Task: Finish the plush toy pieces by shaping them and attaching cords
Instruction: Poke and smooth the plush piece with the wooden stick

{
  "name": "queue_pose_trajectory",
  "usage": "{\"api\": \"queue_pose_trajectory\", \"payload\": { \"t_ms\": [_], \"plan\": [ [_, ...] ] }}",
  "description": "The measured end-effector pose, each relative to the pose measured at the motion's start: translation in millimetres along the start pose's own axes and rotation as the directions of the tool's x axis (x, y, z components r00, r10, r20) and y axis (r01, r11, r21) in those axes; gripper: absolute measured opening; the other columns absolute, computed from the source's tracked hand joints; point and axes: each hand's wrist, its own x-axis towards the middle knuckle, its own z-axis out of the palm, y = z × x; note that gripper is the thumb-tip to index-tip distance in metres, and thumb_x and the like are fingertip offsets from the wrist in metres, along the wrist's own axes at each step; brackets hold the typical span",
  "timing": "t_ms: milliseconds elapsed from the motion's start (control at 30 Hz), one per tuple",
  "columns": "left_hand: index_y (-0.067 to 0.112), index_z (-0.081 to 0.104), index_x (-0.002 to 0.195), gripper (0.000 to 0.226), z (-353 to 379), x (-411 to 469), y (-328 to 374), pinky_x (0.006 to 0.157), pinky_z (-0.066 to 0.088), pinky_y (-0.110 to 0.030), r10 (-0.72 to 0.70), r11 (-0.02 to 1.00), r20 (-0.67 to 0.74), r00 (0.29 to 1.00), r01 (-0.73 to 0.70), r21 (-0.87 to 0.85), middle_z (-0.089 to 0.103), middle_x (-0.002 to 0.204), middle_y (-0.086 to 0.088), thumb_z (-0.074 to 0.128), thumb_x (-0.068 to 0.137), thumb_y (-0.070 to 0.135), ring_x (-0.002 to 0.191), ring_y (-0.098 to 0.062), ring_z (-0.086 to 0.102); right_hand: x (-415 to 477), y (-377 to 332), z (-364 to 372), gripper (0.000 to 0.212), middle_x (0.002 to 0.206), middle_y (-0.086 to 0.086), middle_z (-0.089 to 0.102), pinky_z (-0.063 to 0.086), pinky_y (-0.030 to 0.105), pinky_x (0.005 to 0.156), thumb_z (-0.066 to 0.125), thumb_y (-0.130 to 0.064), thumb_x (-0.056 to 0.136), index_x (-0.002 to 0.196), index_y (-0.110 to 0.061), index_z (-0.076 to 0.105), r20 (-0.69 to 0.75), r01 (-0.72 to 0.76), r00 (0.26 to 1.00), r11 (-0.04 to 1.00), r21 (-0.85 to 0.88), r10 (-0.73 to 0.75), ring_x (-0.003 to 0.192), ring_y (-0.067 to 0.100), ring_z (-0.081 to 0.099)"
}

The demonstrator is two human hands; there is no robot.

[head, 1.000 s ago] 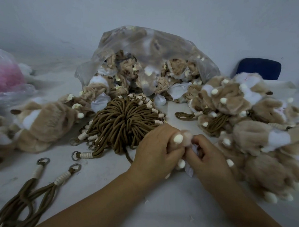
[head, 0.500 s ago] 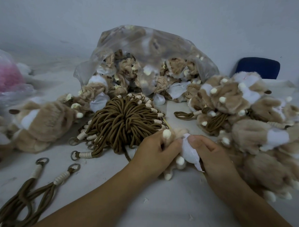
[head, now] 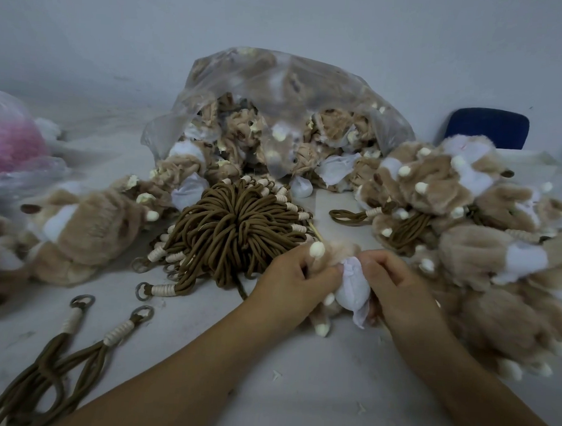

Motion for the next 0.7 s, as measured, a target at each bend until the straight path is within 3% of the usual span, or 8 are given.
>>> {"api": "queue_pose_trajectory", "payload": {
  "t_ms": [100,233,300,367,433,533,600,700],
  "plan": [
    [-0.003,0.059,0.098,0.04,-3.2,0.8,0.0,0.047,0.053,-0.026,-0.003,1.0,0.03,1.0,0.003,-0.005,0.067,0.06,0.002,0.061,0.085,0.034,0.046,-0.019,0.065,1.9,-2.1,1.4,0.006,0.068,-0.006,0.068,0.046,0.021,0.042,0.061,-0.039,0.078,0.08,-0.033,0.062,0.054,0.026,0.998,0.999,0.048,-0.029,0.052,0.007,0.061],
    [0.004,0.062,0.085,0.044,-6.6,3.2,-3.1,0.048,0.05,-0.019,0.016,0.998,0.07,0.997,-0.021,0.067,0.068,0.059,0.005,0.063,0.077,0.047,0.049,-0.013,0.064,1.8,-2.8,-0.1,0.035,0.073,-0.005,0.069,0.049,0.017,0.051,0.066,-0.047,0.063,0.089,-0.025,0.061,0.102,0.029,0.994,0.998,0.056,-0.035,0.063,0.006,0.065],
    [0.006,0.061,0.081,0.046,-7.3,3.7,-5.5,0.049,0.047,-0.016,0.032,0.995,0.083,0.996,-0.039,0.096,0.067,0.059,0.007,0.061,0.074,0.051,0.049,-0.01,0.063,0.6,-2.2,-0.3,0.03,0.079,0.003,0.067,0.051,0.022,0.057,0.066,-0.045,0.069,0.089,-0.023,0.062,0.11,0.042,0.993,0.999,0.001,-0.042,0.068,0.012,0.064],
    [0.013,0.061,0.077,0.041,-6.2,4.2,-7.2,0.051,0.047,-0.014,0.035,0.991,0.075,0.997,-0.045,0.126,0.066,0.059,0.009,0.06,0.073,0.053,0.053,-0.006,0.062,0.1,-1.0,-1.2,0.008,0.082,0.007,0.063,0.049,0.027,0.063,0.065,-0.029,0.083,0.085,-0.021,0.062,0.098,0.085,0.992,0.994,-0.073,-0.078,0.072,0.016,0.061],
    [0.018,0.059,0.078,0.036,-4.4,5.2,-8.0,0.054,0.049,-0.017,0.036,0.985,0.033,0.999,-0.041,0.17,0.063,0.057,0.011,0.059,0.072,0.054,0.056,-0.003,0.06,-0.8,1.4,-0.4,0.008,0.077,0.008,0.061,0.048,0.025,0.063,0.062,-0.017,0.088,0.08,-0.018,0.061,0.078,0.124,0.99,0.988,-0.096,-0.117,0.07,0.016,0.057],
    [0.021,0.061,0.082,0.021,-2.8,7.1,-6.9,0.055,0.051,-0.028,0.021,0.987,-0.058,0.998,-0.011,0.163,0.061,0.056,0.01,0.061,0.076,0.042,0.055,-0.006,0.058,-3.1,-1.6,3.1,0.013,0.064,0.0,0.053,0.042,0.017,0.052,0.062,-0.019,0.088,0.077,-0.015,0.058,0.051,0.153,0.987,0.985,-0.079,-0.15,0.06,0.008,0.049],
    [0.02,0.061,0.082,0.008,-2.6,7.8,-5.1,0.052,0.05,-0.026,0.027,0.989,-0.101,0.995,-0.012,0.146,0.06,0.057,0.008,0.061,0.081,0.028,0.053,-0.006,0.058,-3.0,-3.6,3.5,0.014,0.062,-0.004,0.052,0.04,0.015,0.051,0.061,-0.019,0.089,0.077,-0.014,0.057,0.052,0.159,0.986,0.985,-0.065,-0.156,0.057,0.005,0.046],
    [0.004,0.06,0.091,0.012,-2.7,8.6,-2.7,0.06,0.048,-0.028,0.069,0.984,-0.166,0.984,-0.04,0.172,0.061,0.071,-0.006,0.061,0.087,0.015,0.063,-0.007,0.055,-3.6,-5.7,3.2,0.015,0.063,-0.01,0.052,0.04,0.013,0.054,0.057,-0.013,0.091,0.077,-0.015,0.055,0.09,0.191,0.979,0.978,-0.09,-0.183,0.059,0.003,0.046]
  ]
}}
